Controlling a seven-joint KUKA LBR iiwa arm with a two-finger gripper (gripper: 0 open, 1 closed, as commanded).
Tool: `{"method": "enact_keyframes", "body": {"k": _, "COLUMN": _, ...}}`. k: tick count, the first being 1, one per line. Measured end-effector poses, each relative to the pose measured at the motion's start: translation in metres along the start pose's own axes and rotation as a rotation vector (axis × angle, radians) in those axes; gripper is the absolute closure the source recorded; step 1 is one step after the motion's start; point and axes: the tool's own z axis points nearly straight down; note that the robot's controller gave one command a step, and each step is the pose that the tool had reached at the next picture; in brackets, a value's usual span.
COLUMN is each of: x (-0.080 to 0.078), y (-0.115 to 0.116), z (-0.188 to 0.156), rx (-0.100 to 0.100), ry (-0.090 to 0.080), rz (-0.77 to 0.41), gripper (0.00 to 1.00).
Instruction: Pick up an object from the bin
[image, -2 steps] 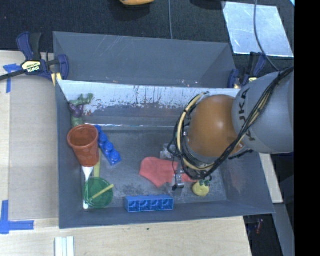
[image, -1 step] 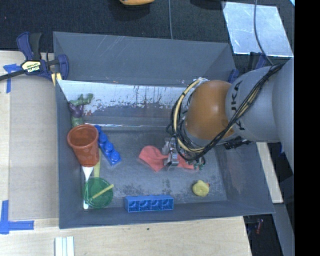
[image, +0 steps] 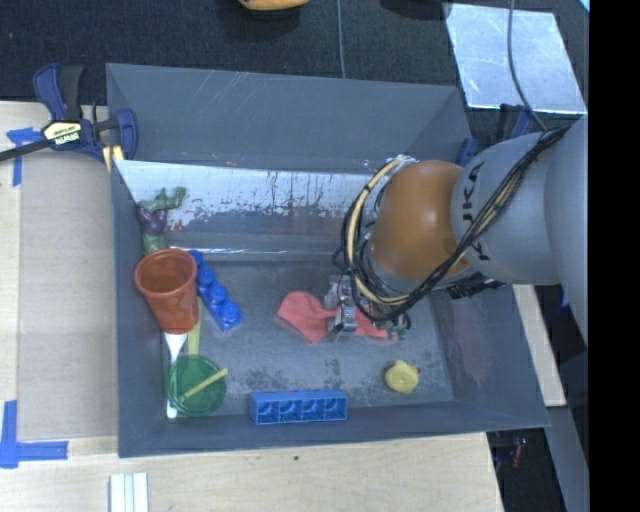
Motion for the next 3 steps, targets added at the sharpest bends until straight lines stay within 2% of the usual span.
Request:
{"method": "enact_keyframes", "body": {"k": 1, "x": -0.011, "y": 0.007, "z": 0.001, "rx": 0.003, "ry": 0.002, "rz": -0.210, "gripper": 1.00}}
{"method": "enact_keyframes", "body": {"k": 2, "x": -0.056, "y": -0.007, "z": 0.002, "rx": 0.000, "ry": -0.004, "rz": -0.579, "gripper": 1.00}}
{"method": "enact_keyframes", "body": {"k": 3, "x": -0.060, "y": 0.001, "z": -0.065, "rx": -0.001, "ry": 0.002, "rz": -0.584, "gripper": 1.00}}
